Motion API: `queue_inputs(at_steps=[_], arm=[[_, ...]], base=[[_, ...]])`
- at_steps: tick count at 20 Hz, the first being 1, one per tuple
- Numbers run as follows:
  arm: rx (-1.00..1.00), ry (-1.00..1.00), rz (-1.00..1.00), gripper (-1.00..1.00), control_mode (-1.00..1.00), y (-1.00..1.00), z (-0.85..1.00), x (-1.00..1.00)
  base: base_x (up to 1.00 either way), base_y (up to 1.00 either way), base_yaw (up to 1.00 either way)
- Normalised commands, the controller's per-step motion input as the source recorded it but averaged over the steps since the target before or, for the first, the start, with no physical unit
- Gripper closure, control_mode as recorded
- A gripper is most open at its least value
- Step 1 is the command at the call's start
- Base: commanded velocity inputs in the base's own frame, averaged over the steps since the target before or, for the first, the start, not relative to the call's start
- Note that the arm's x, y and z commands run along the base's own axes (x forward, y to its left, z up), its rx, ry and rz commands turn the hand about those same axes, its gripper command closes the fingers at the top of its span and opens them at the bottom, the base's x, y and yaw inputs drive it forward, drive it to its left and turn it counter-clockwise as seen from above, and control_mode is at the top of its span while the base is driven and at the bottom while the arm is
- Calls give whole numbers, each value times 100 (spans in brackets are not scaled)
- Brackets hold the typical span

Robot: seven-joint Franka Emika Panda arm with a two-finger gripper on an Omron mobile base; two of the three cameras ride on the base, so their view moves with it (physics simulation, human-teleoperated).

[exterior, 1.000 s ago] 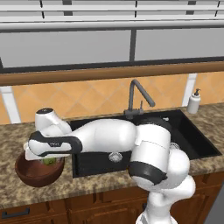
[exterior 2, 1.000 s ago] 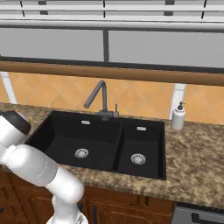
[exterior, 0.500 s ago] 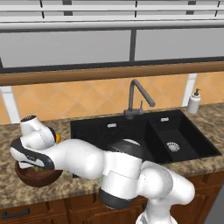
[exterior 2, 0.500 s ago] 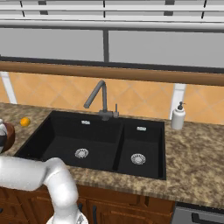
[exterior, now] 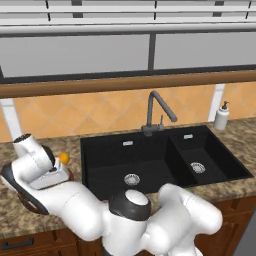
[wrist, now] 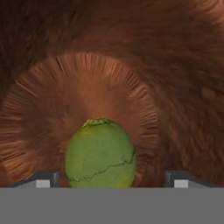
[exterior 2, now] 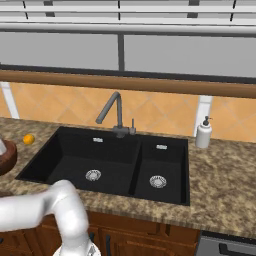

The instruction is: Pick the lime from the sink and place it in the bowl. Then pick the bowl and place it in the microwave. Then close the microwave door and press the start button.

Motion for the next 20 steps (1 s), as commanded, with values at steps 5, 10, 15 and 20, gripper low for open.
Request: queue_inputs(at_steps=[5, 10, 15, 20], arm=[[5, -36, 0, -100, -100, -78, -1, -62], [14, -21, 0, -100, -100, -84, 30, -33], [26, -2, 0, -100, -100, -66, 65, -3], [19, 0, 0, -100, -100, -28, 3, 17]], base=[[0, 0, 0], [0, 0, 0], [0, 0, 0], [0, 0, 0]])
